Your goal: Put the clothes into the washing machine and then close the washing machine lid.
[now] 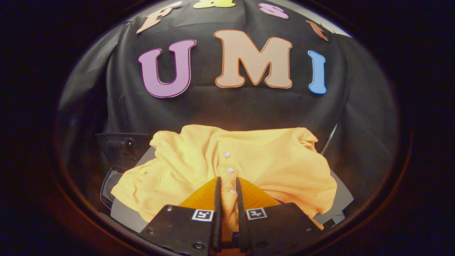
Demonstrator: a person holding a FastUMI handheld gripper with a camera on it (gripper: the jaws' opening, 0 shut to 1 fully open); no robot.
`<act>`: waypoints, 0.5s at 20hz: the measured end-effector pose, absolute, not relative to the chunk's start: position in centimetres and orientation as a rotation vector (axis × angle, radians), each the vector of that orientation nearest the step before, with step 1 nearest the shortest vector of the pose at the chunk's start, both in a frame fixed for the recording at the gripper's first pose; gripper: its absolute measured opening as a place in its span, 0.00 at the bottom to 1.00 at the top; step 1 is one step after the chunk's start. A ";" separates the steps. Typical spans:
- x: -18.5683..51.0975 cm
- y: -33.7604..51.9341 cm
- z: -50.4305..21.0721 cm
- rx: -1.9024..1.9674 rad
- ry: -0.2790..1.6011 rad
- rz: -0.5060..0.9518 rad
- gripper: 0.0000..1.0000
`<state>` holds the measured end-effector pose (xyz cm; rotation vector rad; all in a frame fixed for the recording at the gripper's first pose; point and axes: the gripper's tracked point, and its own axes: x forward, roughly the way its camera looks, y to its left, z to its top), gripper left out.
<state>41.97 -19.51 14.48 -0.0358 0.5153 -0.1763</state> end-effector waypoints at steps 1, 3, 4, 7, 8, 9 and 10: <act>42.1 -19.4 14.6 -0.061 0.499 -0.182 0.17; 42.1 -18.6 14.9 -0.057 0.496 -0.180 0.05; 42.1 -18.0 15.2 -0.024 0.475 -0.170 0.02; 42.5 -15.7 19.7 0.026 0.342 -0.155 0.02; 42.6 -14.7 20.9 0.024 0.333 -0.140 0.02; 42.9 -13.5 22.1 0.028 0.308 -0.117 0.02; 43.0 -12.0 23.2 0.024 0.283 -0.097 0.02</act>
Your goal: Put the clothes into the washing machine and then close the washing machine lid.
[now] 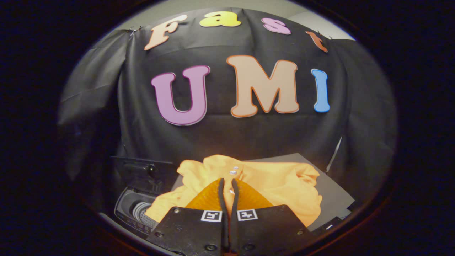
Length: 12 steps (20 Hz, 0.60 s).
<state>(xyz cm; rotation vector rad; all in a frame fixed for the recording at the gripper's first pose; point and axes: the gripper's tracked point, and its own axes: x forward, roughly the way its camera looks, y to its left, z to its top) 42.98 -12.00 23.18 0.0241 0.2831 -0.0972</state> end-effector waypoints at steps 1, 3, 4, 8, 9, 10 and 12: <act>43.0 -10.8 24.0 0.002 0.284 -0.081 0.02; 43.2 -9.1 26.3 -0.027 0.251 -0.060 0.02; 43.2 -8.1 27.2 -0.006 0.245 -0.041 0.02; 43.8 -4.2 30.6 0.028 0.215 0.008 0.02; 44.0 -3.3 31.1 0.016 0.208 0.016 0.01; 44.3 -2.4 31.7 0.008 0.206 0.028 0.02; 44.7 0.0 32.6 0.017 0.199 0.065 0.01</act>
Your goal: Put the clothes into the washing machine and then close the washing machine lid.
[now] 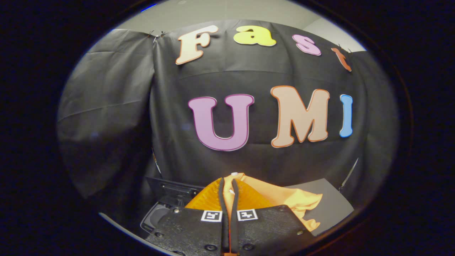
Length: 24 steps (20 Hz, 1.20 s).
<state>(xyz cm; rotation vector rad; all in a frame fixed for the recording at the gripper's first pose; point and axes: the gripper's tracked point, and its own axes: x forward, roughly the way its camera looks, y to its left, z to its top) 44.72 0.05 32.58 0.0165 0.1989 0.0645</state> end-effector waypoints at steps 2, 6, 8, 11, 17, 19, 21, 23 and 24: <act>45.2 2.5 33.6 0.026 0.187 0.101 0.01; 46.5 8.8 34.0 0.034 0.202 0.200 0.01; 47.3 12.1 33.5 0.041 0.215 0.246 0.01; 48.6 15.2 31.4 0.058 0.254 0.286 0.01; 50.9 20.3 25.0 0.079 0.326 0.344 0.02; 51.4 21.4 23.1 0.088 0.340 0.350 0.02; 51.8 21.9 21.0 0.078 0.362 0.346 0.01; 52.1 22.0 18.9 0.070 0.383 0.342 0.02; 52.4 21.7 18.1 0.071 0.388 0.332 0.01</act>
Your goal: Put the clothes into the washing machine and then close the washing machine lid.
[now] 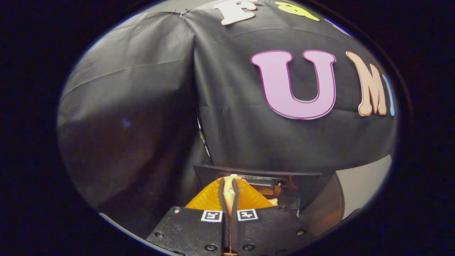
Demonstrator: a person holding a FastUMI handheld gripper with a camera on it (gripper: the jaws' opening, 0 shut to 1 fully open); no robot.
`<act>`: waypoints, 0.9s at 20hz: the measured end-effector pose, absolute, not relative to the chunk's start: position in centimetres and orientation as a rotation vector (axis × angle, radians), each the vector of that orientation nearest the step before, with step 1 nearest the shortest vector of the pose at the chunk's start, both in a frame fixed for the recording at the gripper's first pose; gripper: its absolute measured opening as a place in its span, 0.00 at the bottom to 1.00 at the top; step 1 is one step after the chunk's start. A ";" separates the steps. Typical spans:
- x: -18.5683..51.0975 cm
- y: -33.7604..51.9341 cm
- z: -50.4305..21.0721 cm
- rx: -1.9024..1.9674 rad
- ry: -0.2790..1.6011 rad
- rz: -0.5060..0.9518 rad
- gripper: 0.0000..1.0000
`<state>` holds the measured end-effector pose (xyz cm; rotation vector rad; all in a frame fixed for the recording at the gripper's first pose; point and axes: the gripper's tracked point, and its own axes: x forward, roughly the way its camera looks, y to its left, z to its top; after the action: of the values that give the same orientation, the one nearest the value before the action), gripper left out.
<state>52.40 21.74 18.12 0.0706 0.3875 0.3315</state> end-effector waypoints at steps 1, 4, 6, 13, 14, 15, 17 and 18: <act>52.8 21.7 17.2 0.065 0.398 0.317 0.02; 53.6 20.9 15.4 0.061 0.414 0.267 0.06; 53.8 20.1 14.8 0.078 0.427 0.230 0.13; 54.0 18.8 17.7 0.073 0.346 0.205 0.70; 54.2 18.8 17.9 0.069 0.333 0.208 0.77; 54.3 19.0 18.1 0.064 0.320 0.207 0.83; 55.0 19.2 18.5 0.052 0.299 0.205 0.85; 55.4 19.3 18.5 0.050 0.289 0.202 0.87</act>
<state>55.40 19.34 18.47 0.0495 0.2888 0.2020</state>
